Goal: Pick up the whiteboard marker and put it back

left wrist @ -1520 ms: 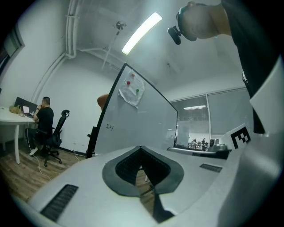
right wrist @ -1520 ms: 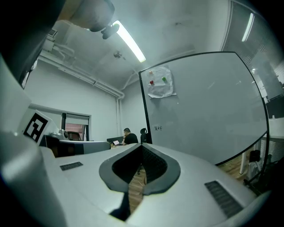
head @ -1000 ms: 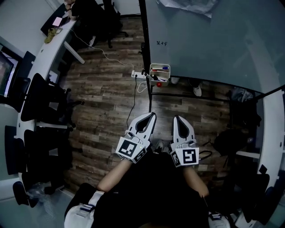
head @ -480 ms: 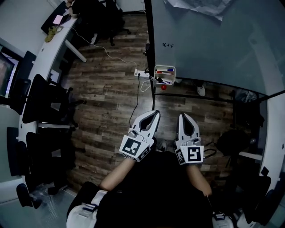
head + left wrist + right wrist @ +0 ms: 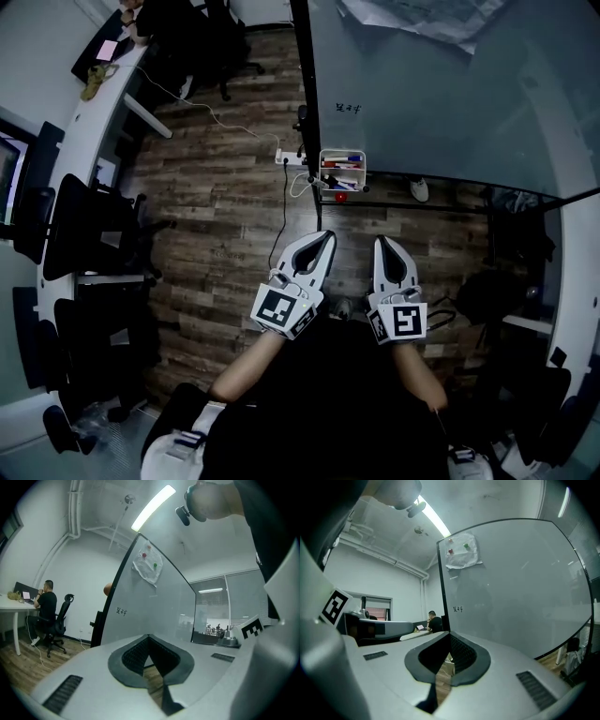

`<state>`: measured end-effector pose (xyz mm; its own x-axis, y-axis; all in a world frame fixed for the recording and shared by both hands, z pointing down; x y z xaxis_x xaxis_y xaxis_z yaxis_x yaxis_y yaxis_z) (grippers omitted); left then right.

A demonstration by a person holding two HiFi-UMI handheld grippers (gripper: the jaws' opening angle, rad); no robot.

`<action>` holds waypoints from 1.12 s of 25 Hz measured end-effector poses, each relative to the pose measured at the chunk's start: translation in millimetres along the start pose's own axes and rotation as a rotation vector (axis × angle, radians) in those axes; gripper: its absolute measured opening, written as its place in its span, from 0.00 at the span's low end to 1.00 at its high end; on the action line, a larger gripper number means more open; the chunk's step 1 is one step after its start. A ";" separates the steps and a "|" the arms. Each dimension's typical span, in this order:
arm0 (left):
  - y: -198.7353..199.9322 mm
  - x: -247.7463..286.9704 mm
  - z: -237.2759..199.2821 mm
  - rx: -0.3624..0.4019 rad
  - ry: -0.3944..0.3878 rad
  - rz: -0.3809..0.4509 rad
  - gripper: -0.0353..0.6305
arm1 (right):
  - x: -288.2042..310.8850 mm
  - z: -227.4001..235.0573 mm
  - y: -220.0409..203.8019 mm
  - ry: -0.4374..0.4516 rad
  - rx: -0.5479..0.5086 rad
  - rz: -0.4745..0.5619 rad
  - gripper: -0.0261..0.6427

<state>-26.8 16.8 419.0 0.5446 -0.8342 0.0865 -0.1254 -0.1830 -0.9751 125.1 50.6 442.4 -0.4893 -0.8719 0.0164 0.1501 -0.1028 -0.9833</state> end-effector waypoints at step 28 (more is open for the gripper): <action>-36.8 68.3 -38.2 -0.050 -0.026 -0.117 0.06 | 67.2 50.3 -56.5 -0.029 0.059 -0.150 0.07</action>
<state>-16.7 -53.3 468.6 0.5792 -0.7919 0.1934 -0.1004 -0.3047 -0.9471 126.9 -26.3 508.2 -0.4851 -0.8581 0.1685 0.1275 -0.2600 -0.9571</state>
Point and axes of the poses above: the fingertips, and each gripper's own axes: x forward along the fingers, z to its right, y out of its top, the point moved 6 cm from there along -x, backward along the fingers, and after that the axes turned 13 degrees about y, right-handed, at the moved point
